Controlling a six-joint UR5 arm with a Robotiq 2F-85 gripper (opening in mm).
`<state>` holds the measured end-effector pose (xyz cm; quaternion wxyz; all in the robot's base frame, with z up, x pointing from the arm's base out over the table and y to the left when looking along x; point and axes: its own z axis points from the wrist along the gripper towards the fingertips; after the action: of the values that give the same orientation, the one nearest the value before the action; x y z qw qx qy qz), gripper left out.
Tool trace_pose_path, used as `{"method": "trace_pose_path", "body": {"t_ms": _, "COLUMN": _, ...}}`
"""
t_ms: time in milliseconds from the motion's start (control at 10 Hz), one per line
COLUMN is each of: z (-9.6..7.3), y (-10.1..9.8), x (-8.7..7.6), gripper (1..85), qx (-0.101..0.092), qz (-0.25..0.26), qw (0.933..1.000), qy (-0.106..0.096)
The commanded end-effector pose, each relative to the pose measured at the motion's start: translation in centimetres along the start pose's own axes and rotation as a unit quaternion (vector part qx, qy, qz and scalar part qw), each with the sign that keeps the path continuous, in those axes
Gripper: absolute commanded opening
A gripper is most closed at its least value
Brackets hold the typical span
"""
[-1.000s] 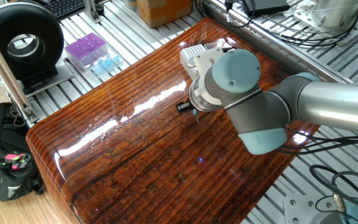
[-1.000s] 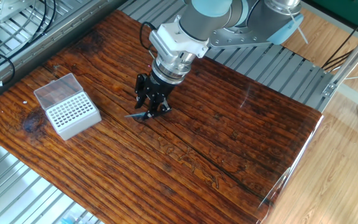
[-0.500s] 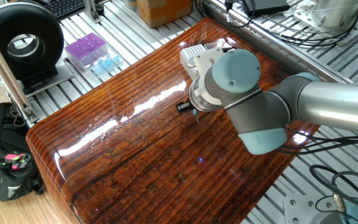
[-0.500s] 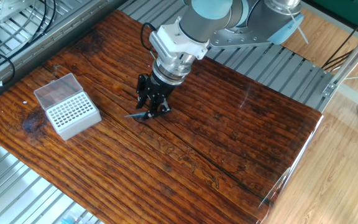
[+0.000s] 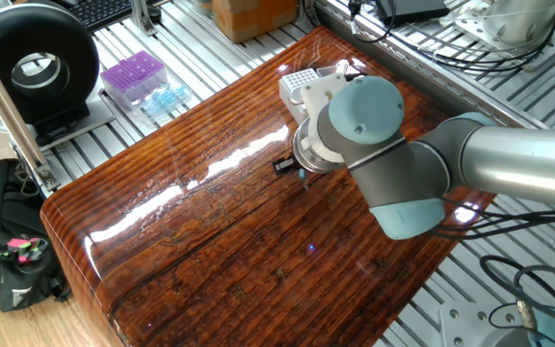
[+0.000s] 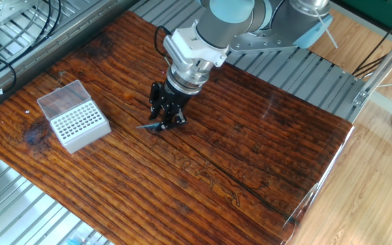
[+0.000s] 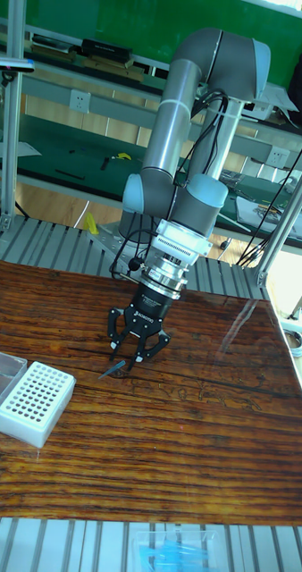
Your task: Insert a medium pipette tip into the holder for medium pipette tips
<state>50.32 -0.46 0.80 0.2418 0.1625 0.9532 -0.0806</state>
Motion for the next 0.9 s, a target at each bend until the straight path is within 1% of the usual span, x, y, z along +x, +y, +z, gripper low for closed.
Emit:
{"method": "trace_pose_path", "body": {"t_ms": 0, "z": 0.2, "y": -0.4, "x": 0.3, "gripper": 38.3, "qx": 0.006, "qz": 0.010, "qw": 0.9999, "qy": 0.008}}
{"method": "trace_pose_path", "body": {"t_ms": 200, "z": 0.3, "y": -0.4, "x": 0.4, "gripper": 36.0, "qx": 0.005, "qz": 0.011, "qw": 0.9999, "qy": 0.010}}
{"method": "trace_pose_path", "body": {"t_ms": 500, "z": 0.2, "y": -0.4, "x": 1.5, "gripper": 34.7, "qx": 0.006, "qz": 0.018, "qw": 0.9993, "qy": 0.031}}
{"method": "trace_pose_path", "body": {"t_ms": 800, "z": 0.0, "y": -0.7, "x": 1.6, "gripper": 33.7, "qx": 0.010, "qz": 0.015, "qw": 0.9992, "qy": 0.036}}
